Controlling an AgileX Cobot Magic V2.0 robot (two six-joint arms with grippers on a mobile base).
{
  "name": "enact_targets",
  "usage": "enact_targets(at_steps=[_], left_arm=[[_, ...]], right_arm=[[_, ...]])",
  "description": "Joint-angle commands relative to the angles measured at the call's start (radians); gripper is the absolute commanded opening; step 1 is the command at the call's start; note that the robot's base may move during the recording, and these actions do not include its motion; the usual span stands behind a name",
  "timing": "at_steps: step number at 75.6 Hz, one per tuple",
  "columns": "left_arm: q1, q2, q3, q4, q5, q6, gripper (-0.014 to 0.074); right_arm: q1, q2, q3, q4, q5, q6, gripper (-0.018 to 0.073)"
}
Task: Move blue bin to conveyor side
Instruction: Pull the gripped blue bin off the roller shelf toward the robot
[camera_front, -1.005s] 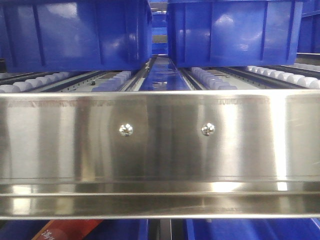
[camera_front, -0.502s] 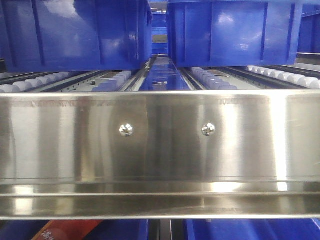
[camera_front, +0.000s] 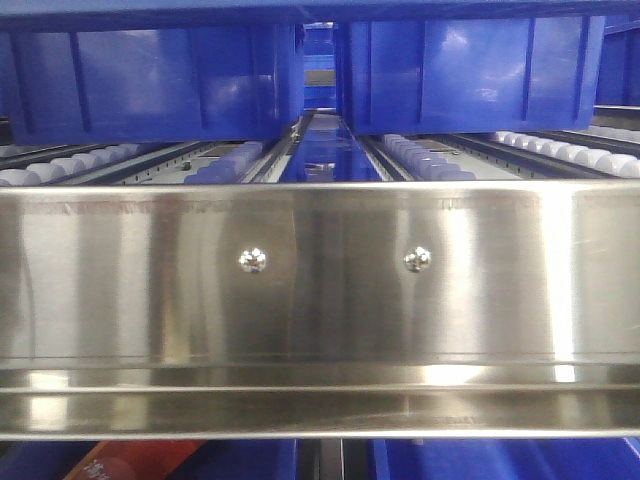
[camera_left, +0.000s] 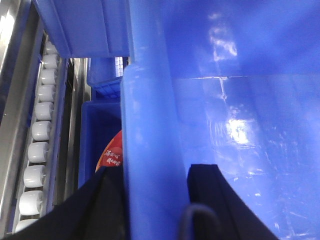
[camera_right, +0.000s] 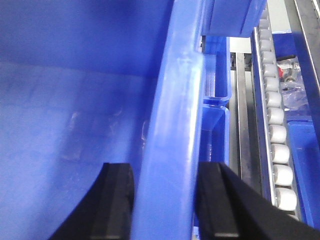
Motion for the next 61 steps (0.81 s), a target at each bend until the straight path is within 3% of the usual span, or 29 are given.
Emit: enact_targets(at_steps=[1,61], left_arm=[[0.001,-0.022,-0.013,0.051,-0.086,0.007,-0.0016],[0.001,-0.022,-0.013,0.051,-0.086,0.007,-0.0016]], right_arm=[[-0.006,-0.022,-0.024,-0.051,-0.081,-0.027,-0.0076],[-0.006,-0.022,-0.024,-0.051,-0.081,-0.027,-0.0076]])
